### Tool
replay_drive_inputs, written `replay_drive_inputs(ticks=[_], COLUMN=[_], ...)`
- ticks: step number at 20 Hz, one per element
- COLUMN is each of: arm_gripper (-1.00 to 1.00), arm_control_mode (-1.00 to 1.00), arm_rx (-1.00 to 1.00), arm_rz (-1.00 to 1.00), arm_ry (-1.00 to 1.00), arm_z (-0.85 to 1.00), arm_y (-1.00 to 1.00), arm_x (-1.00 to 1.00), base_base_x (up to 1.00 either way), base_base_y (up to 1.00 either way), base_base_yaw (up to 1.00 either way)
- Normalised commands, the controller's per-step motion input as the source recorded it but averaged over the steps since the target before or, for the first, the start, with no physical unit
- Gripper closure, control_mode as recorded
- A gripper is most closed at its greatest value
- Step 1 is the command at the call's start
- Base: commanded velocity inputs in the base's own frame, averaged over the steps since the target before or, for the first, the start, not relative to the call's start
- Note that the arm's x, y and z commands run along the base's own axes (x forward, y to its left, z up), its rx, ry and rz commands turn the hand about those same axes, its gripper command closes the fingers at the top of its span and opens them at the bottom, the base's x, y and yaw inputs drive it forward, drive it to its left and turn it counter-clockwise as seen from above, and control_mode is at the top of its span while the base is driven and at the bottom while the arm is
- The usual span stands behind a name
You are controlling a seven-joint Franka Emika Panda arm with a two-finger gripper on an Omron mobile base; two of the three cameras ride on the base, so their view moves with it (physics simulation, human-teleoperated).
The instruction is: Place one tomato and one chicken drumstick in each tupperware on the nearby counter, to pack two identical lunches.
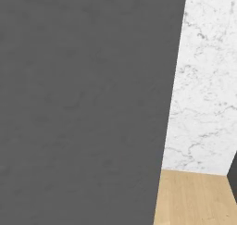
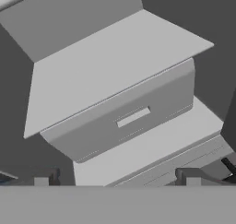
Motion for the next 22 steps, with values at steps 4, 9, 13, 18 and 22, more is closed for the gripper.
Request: replay_drive_inputs(ticks=[4, 9, 13, 18, 22], arm_gripper=[-1.00, -1.00, -1.00, -1.00, -1.00], arm_control_mode=[1.00, -1.00, -1.00, -1.00, -1.00], arm_rx=[0.00, -0.06, -0.18, -0.26, -0.21], arm_rz=[0.00, 0.09, 0.21, 0.17, 0.13], arm_ry=[0.00, -0.01, -0.06, -0.04, -0.09], arm_z=[0.00, 0.68, 1.00, 1.00, 0.77], arm_y=[0.00, 0.07, 0.06, 0.22, 0.19], arm_x=[0.00, 0.62, 0.16, 0.04, 0.41], base_base_x=[1.00, 0.20, 0.00, 0.00, 0.00], base_base_y=[0.13, 0.06, 0.00, 0.00, 0.00], base_base_yaw=[0.07, 0.02, 0.00, 0.00, 0.00])
